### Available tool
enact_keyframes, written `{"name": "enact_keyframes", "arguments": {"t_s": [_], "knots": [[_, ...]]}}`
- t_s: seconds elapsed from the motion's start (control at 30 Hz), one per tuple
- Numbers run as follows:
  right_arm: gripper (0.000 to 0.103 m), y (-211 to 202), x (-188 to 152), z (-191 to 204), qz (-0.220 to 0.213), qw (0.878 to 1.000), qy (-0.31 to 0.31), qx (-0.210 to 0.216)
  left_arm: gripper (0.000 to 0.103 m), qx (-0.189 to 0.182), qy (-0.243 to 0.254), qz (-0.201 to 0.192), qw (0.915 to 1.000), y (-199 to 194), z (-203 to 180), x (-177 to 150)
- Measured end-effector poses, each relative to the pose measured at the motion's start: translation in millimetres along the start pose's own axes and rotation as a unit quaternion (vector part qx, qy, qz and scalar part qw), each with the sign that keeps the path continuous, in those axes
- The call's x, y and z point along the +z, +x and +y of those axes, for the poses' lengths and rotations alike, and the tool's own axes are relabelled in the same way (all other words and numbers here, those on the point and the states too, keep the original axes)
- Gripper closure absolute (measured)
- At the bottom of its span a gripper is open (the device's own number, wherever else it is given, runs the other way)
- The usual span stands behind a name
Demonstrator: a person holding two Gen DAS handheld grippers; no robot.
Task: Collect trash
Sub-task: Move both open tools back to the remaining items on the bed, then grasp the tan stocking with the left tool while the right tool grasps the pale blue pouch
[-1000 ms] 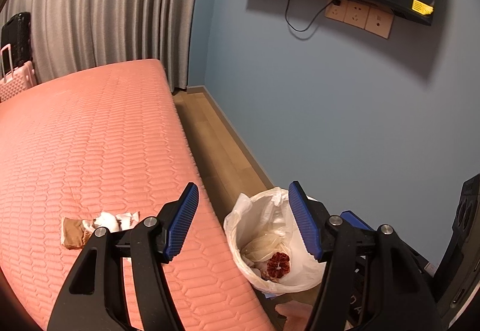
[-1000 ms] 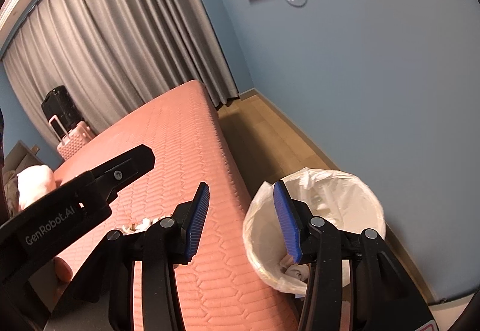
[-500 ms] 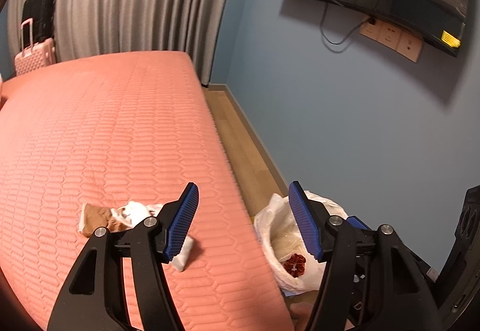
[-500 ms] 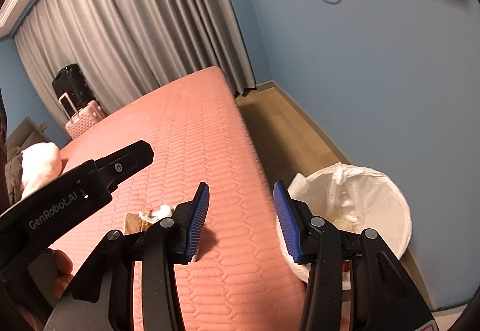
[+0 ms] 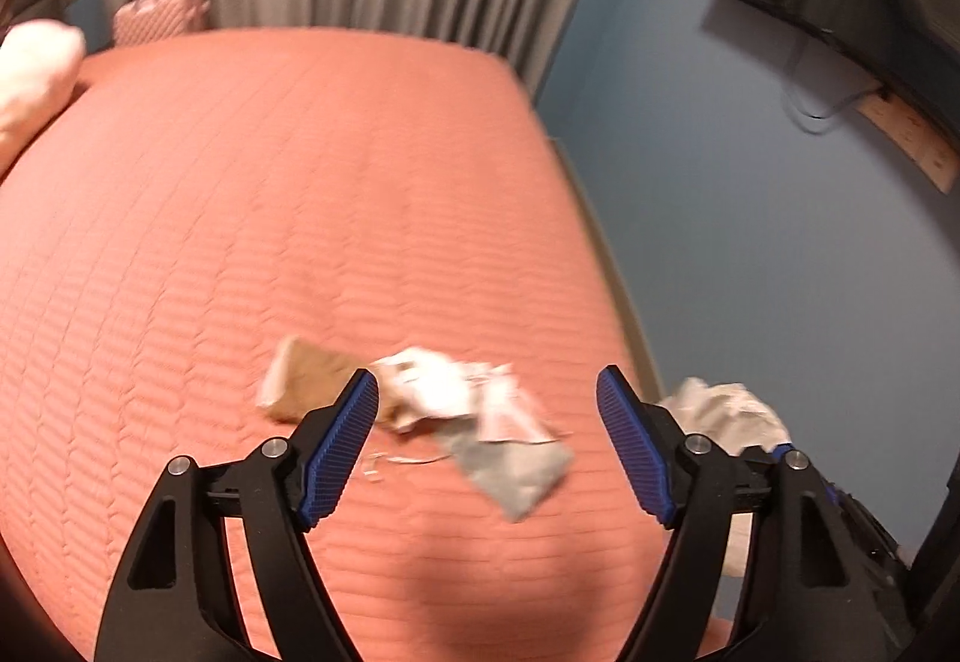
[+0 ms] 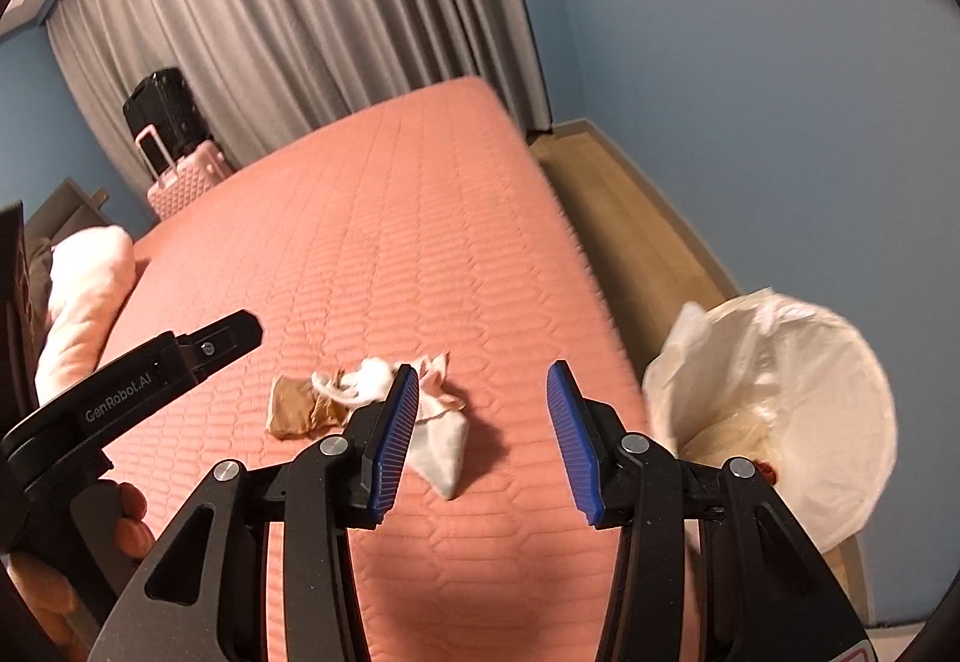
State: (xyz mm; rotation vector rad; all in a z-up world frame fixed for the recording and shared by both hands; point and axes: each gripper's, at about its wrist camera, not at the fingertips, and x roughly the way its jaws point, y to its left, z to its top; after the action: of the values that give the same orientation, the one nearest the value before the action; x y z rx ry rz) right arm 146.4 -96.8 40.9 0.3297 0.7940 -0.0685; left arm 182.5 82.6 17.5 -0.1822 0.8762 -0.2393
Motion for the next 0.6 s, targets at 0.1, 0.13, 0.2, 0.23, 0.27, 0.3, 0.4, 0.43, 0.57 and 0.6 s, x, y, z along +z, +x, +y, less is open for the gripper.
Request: {"name": "enact_keyframes", "arguments": {"t_s": [0.1,0.13,0.2,0.23,0.27,0.3,0.4,0.43,0.57,0.6], "knots": [[0.059,21,-6,9,0.019,1.0,-0.003,0.003,0.031,0.023,-0.01,0.013,0.9996,13,26,-3],[0.059,31,-8,13,0.028,1.0,-0.004,0.003,0.031,0.03,-0.019,0.02,0.9992,19,37,-4],[0.059,46,-11,16,0.041,0.999,-0.006,0.004,0.031,0.039,-0.036,0.031,0.9981,29,53,-5],[0.059,56,-13,19,0.049,0.999,-0.008,0.003,0.031,0.044,-0.045,0.038,0.9973,36,63,-6],[0.059,64,-15,20,0.056,0.998,-0.01,0.002,0.031,0.05,-0.051,0.044,0.9964,43,71,-8],[0.059,71,-16,21,0.06,0.998,-0.011,0.002,0.031,0.056,-0.055,0.051,0.9956,50,77,-9],[0.059,95,-21,25,0.078,0.997,-0.011,-0.003,0.031,0.063,-0.066,0.065,0.9937,67,93,-12],[0.059,104,-23,25,0.086,0.996,-0.009,-0.005,0.031,0.064,-0.07,0.07,0.993,74,97,-13],[0.059,130,-30,24,0.108,0.994,-0.005,-0.011,0.031,0.065,-0.08,0.086,0.991,98,108,-15],[0.059,136,-32,25,0.113,0.994,-0.006,-0.012,0.031,0.064,-0.083,0.089,0.9905,103,109,-15]]}}
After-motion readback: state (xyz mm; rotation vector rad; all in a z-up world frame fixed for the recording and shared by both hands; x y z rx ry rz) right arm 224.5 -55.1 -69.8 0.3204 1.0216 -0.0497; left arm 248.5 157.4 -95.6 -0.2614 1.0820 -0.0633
